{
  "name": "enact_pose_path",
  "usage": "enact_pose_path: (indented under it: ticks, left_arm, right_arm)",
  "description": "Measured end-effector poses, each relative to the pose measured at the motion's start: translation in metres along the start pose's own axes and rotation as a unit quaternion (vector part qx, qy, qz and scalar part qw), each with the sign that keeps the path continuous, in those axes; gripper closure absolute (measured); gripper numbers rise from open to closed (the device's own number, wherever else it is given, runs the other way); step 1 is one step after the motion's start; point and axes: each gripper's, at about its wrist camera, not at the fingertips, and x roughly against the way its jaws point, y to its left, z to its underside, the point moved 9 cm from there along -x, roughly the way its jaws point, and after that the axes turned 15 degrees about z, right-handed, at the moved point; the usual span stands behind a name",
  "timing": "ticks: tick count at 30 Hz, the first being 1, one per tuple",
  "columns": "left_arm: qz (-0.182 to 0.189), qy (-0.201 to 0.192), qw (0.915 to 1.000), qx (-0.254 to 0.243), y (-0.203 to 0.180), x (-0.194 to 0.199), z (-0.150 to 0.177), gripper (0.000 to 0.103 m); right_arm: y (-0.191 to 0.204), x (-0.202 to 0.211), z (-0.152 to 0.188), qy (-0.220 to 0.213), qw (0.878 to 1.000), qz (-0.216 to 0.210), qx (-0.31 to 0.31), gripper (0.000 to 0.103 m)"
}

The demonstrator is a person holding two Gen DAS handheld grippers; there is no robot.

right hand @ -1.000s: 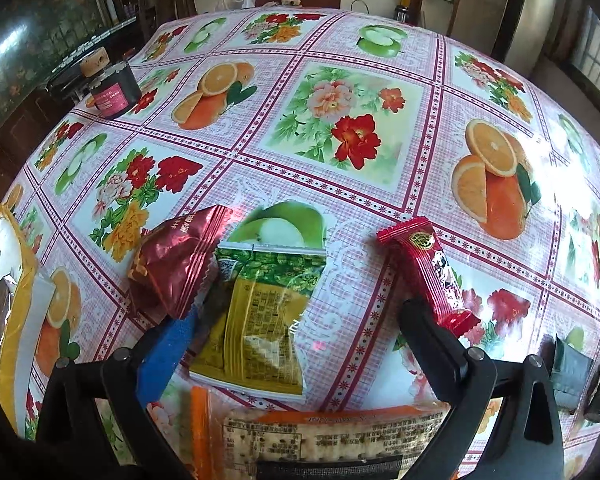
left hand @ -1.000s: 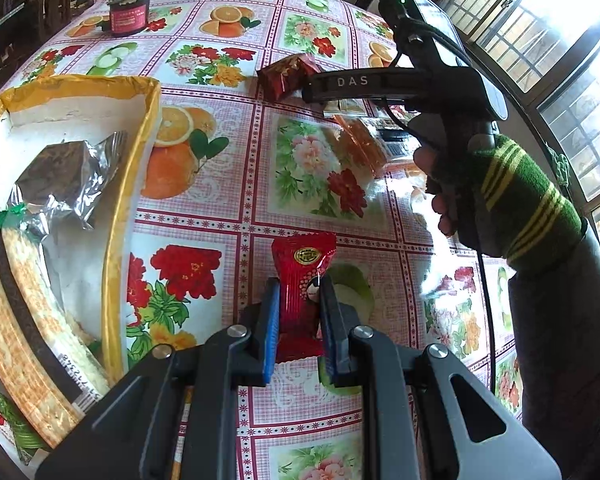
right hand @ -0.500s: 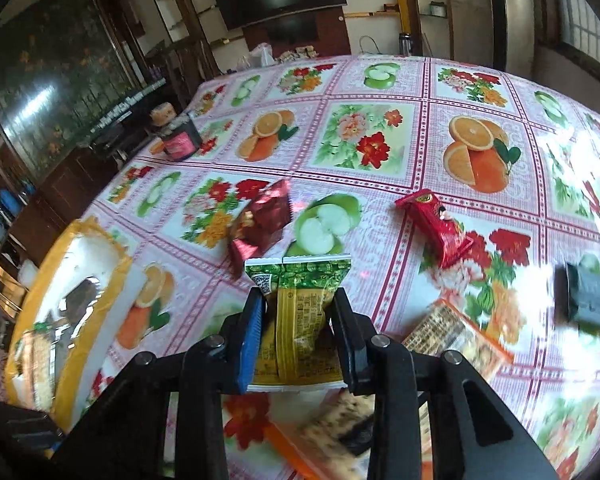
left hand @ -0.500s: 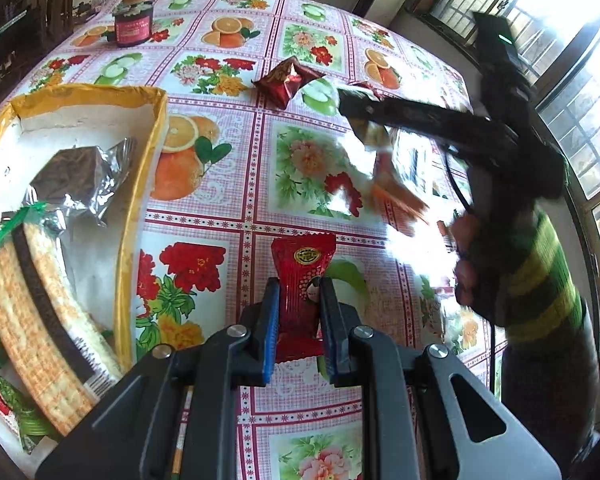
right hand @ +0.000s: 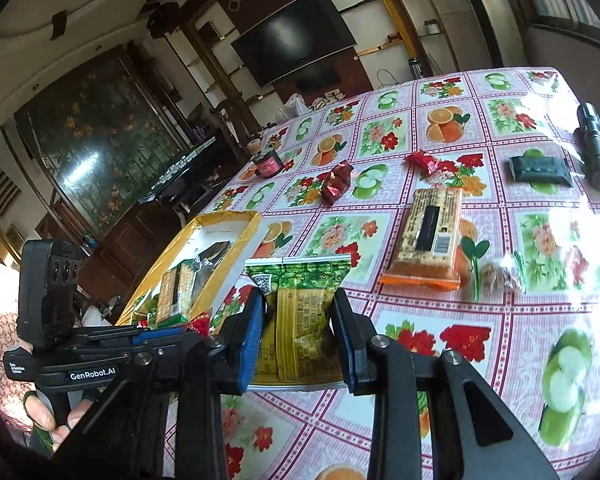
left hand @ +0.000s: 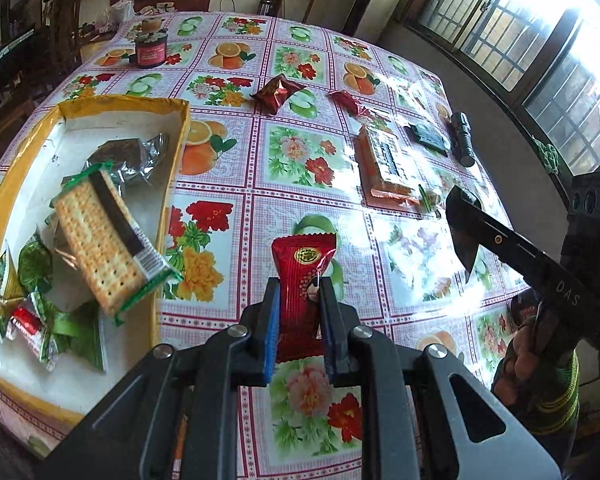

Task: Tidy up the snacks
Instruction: 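Carry the red candy packet and yellow-green bag over the white tray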

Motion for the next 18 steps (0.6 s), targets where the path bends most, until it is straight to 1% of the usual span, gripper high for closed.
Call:
enact_pose_path:
  ticks: [5,11,18]
  left_arm:
    - [-0.026,-0.01,0.9996,-0.009,-0.004,0.018,0.012,0.083]
    - [-0.05,-0.029,0.9983,-0.012,0.0,0.041,0.017,0.083]
    - [-0.076,-0.051,0.9958,-0.013,0.009,0.059,0.014,0.083]
  right_arm:
    - [0.011,0.009,0.017,0.002,0.999,-0.037,-0.008,0.07]
    - [0.027,0.011,0.025,0.003,0.998,-0.061,-0.006,0.07]
    - [0.036,0.018,0.031,0.0,0.998,-0.063,0.002,0.07]
